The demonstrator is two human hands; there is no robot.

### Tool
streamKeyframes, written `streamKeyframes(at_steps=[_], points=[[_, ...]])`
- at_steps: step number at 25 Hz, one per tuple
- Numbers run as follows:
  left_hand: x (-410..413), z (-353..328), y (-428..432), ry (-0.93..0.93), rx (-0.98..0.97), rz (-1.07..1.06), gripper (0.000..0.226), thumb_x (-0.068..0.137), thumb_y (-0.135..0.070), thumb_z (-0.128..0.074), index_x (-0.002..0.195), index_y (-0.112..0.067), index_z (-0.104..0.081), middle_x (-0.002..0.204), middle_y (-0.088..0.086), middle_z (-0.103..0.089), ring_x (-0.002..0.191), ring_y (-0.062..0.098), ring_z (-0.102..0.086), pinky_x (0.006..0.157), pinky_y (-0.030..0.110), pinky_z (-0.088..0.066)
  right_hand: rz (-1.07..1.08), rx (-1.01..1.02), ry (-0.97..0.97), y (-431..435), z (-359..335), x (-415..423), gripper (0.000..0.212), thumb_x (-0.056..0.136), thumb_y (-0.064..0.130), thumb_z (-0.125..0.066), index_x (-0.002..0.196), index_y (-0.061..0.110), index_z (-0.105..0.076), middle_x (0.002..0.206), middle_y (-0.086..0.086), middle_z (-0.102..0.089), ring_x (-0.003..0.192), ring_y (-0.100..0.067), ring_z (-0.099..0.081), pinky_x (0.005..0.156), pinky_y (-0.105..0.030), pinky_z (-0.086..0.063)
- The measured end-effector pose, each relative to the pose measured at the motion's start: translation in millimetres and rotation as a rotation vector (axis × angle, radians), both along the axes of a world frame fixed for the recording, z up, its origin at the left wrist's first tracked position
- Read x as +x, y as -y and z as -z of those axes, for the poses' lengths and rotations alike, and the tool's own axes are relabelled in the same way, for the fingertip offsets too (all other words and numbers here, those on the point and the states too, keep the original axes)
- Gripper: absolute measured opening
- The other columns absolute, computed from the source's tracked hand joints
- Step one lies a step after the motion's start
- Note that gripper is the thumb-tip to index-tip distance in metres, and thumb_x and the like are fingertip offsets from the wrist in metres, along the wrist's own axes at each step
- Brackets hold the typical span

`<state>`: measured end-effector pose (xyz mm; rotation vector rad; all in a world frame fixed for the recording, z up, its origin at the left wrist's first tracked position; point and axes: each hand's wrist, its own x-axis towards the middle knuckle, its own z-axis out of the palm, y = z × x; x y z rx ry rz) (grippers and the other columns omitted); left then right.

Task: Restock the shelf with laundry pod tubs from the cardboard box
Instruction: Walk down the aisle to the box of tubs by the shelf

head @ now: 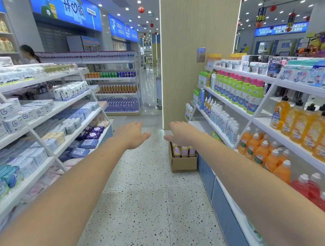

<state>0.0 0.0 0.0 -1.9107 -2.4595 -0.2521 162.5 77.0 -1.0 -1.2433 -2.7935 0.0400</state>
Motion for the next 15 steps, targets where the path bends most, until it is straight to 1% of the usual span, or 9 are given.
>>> streamKeyframes(at_steps=[4, 8, 12, 15], points=[[-21.0, 4.7, -30.0, -0.032, -0.026, -0.010, 0.066, 0.093, -0.050, -0.035, 0.145, -0.010, -0.025, 0.152, 0.011, -0.032, 0.139, 0.030, -0.032, 0.112, 0.044, -0.028, -0.006, 0.006, 0.022, -38.2, 3.7, -15.9, 0.051, 0.095, 0.040, -0.038, 0.128, 0.002, -0.041, 0.132, -0.018, -0.049, 0.119, -0.034, -0.047, 0.098, -0.042, -0.036], [-54.6, 12.4, -76.9, -0.043, -0.049, -0.008, 0.064, 0.093, -0.049, -0.035, 0.143, -0.009, -0.029, 0.150, 0.011, -0.035, 0.136, 0.030, -0.035, 0.110, 0.043, -0.028, -0.004, -0.009, 0.036, -86.9, 10.3, -54.2, 0.050, 0.094, 0.041, -0.039, 0.129, 0.004, -0.042, 0.133, -0.016, -0.050, 0.121, -0.033, -0.046, 0.099, -0.041, -0.036], [-108.7, 9.0, -145.3, -0.055, -0.047, 0.012, 0.064, 0.093, -0.049, -0.037, 0.142, -0.009, -0.031, 0.148, 0.012, -0.038, 0.134, 0.032, -0.038, 0.107, 0.042, -0.031, 0.005, 0.001, 0.051, -154.6, 13.3, -114.2, 0.054, 0.094, 0.043, -0.039, 0.133, 0.005, -0.039, 0.137, -0.015, -0.047, 0.125, -0.032, -0.044, 0.101, -0.042, -0.034], [-159.1, 2.7, -206.1, -0.088, -0.041, 0.030, 0.064, 0.092, -0.049, -0.038, 0.142, -0.010, -0.031, 0.147, 0.012, -0.040, 0.132, 0.031, -0.039, 0.107, 0.042, -0.032, 0.033, 0.004, 0.037, -214.9, 5.6, -166.7, 0.055, 0.094, 0.043, -0.038, 0.133, 0.004, -0.039, 0.137, -0.016, -0.048, 0.124, -0.032, -0.045, 0.101, -0.041, -0.035]])
